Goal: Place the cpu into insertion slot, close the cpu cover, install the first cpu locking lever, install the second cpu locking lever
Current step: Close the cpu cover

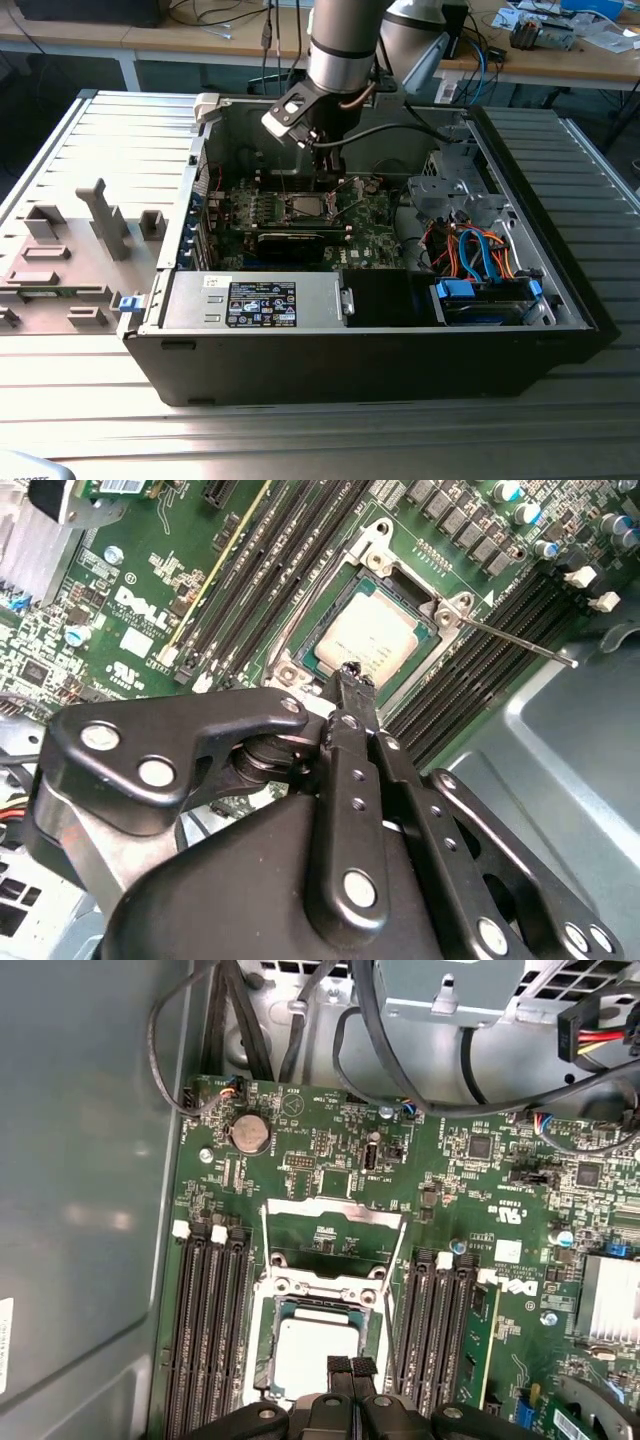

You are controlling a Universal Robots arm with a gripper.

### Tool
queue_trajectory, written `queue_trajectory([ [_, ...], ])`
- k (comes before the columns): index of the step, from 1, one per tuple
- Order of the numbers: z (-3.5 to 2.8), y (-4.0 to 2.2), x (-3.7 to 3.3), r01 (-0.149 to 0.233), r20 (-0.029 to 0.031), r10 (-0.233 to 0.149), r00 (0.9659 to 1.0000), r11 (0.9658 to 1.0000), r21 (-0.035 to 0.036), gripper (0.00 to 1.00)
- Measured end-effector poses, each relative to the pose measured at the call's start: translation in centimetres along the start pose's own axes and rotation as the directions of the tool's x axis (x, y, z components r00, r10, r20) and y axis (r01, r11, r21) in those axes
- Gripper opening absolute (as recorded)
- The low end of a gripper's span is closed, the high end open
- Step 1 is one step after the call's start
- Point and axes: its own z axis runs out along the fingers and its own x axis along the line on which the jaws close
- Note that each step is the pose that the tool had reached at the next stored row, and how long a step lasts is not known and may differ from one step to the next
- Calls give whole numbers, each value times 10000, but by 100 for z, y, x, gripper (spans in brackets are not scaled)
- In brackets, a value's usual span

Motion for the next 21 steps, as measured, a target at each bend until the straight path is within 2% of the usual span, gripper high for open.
queue_trajectory([
  [6,-55,12,0,1,0,-1,10000,10000,0,11],
  [21,-113,90,-9,0,-3,0,10000,10000,26,11],
])
